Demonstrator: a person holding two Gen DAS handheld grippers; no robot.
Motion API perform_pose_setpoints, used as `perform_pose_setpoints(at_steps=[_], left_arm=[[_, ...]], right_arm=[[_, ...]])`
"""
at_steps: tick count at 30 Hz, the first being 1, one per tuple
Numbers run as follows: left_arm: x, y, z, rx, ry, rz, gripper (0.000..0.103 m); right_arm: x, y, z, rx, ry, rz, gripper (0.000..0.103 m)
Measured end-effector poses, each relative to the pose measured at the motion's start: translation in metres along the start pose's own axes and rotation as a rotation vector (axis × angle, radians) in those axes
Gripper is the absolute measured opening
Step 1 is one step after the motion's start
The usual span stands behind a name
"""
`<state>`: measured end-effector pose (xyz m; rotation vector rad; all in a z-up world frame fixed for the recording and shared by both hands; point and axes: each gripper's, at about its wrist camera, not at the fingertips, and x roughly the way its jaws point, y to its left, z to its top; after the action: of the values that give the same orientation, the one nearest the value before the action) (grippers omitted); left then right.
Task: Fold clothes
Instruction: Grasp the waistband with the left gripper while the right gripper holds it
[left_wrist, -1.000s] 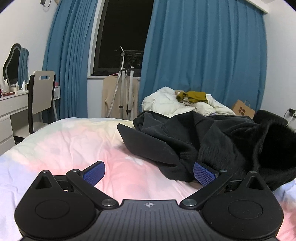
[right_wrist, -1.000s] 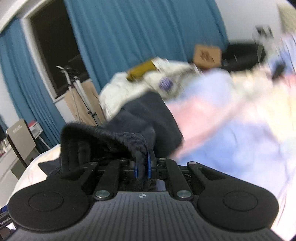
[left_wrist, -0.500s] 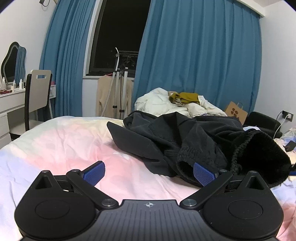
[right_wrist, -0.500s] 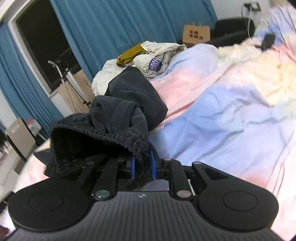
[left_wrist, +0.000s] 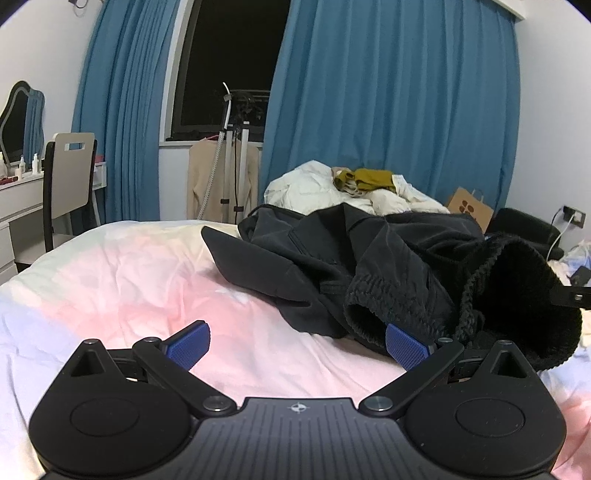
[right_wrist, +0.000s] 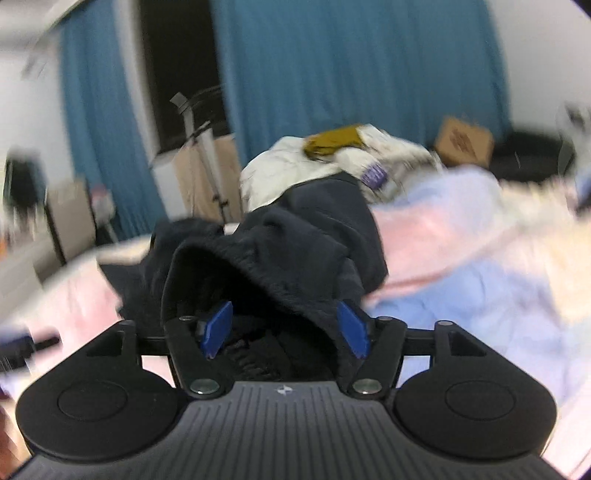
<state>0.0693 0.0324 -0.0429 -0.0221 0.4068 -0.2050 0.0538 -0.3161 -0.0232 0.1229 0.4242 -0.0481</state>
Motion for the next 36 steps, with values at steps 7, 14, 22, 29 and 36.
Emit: perform_pose_setpoints(at_steps=[7,14,22,29,36], left_arm=[[0.014,-0.009,-0.013,0.064,0.044,-0.007,0.102],[0.025,-0.029,-0.021,0.129,0.034,-0.085,0.102],[0.064,-0.062,-0.025,0.225,0.033,-0.007,0.099],[0.098,-0.082,-0.017,0.219,0.007,0.046,0.091],[0.12,-0.098,-0.006,0.183,-0.046,0.121,0.087]], right_arm=[[0.036,0.015,-0.002,-0.164,0.023,-0.096,0.02],[0.002,-0.039,0.021,0.202,-0.085,-0.071,0.011],[-0.002,-0.079,0.012,0.374,-0.09,-0.093,0.011],[0.004,-0.08,0.009,0.356,-0.087,-0.091,0.011],[0.014,-0.078,-0.007,0.32,-0.043,-0.103,0.014]])
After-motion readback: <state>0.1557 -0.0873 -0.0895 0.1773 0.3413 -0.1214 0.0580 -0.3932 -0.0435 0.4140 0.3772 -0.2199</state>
